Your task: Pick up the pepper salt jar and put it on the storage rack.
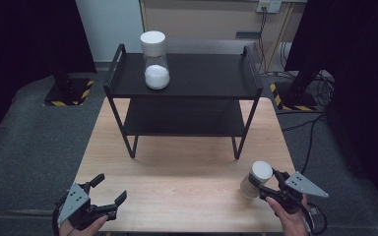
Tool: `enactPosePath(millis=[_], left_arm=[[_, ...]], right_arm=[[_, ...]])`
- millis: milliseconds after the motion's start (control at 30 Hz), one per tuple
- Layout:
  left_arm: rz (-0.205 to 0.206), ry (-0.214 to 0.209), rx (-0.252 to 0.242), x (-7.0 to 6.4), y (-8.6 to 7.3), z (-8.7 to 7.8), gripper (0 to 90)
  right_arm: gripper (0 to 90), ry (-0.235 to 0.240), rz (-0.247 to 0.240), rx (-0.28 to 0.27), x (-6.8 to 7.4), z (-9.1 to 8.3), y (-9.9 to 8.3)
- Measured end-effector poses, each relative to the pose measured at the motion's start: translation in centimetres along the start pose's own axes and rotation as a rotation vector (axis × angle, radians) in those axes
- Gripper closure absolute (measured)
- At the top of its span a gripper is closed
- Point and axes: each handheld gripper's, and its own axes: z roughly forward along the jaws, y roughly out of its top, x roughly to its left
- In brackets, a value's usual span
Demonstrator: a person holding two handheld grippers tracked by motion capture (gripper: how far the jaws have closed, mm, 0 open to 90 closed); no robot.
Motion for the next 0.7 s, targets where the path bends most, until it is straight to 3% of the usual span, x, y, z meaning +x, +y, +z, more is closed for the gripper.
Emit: enactPosePath(millis=[167,333,567,700], left_arm=[[0.000,-0.006,0.008,0.0,-0.1,0.1,4.8],[-0.002,-0.018,0.012,-0.1,-0.2,0.2,4.8],[-0.003,-0.025,0.012,-0.1,-0.3,0.2,4.8],[-0.009,-0.024,0.015,0.0,-0.4,0.2,4.8]], right_arm=[[34.3,0.034,0.008,-0.032,-0.2,-0.7,1.0],[34.3,0.061,-0.045,-0.009,0.4,-1.1,2.9],[34.3,0.139,-0.046,-0.009,0.6,-1.1,4.3],[34.3,0.156,-0.066,-0.005,1.0,-0.8,5.3]])
